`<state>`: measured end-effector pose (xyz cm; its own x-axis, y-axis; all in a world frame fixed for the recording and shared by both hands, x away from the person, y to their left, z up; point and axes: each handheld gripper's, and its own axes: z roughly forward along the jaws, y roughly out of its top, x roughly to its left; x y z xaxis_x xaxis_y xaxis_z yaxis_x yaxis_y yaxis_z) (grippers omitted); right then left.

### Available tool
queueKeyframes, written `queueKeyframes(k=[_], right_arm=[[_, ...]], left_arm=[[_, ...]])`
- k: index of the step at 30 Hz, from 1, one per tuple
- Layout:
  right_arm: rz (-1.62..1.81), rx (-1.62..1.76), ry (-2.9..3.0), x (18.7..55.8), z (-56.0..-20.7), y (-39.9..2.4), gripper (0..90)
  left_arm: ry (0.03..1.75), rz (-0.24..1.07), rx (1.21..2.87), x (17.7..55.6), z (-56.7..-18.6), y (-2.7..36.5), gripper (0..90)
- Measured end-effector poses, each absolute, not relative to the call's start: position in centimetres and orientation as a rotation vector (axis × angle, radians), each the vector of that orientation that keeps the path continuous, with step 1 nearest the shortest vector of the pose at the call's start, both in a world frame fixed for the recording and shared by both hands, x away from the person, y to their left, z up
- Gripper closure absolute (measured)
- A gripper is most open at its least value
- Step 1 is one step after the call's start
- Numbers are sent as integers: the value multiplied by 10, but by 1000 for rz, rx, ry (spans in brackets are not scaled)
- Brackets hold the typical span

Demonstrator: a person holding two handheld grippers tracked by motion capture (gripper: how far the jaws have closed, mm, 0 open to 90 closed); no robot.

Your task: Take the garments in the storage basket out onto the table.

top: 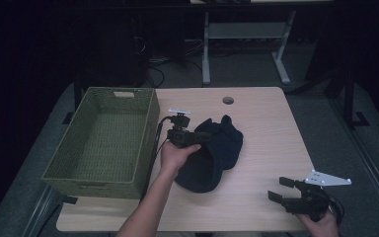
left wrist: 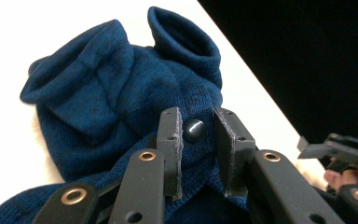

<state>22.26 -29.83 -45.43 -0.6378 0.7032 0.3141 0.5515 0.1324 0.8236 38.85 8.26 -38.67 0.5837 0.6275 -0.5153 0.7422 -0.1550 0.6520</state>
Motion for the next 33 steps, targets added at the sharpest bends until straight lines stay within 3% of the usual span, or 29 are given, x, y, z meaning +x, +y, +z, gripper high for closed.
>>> queueKeyframes(k=[8,16,25,33], right_arm=[[1538,1235,2268,225,-452,-288,206],[1569,1204,2301,233,-446,-271,235],[1579,1176,2390,247,-443,-244,395],[1598,1148,2496,266,-444,-207,608]], left_arm=[[1136,-171,1881,383,-404,86,690],[1153,-184,1883,379,-412,94,594],[1150,-167,1847,375,-407,102,515],[1193,-140,1868,373,-421,109,594]])
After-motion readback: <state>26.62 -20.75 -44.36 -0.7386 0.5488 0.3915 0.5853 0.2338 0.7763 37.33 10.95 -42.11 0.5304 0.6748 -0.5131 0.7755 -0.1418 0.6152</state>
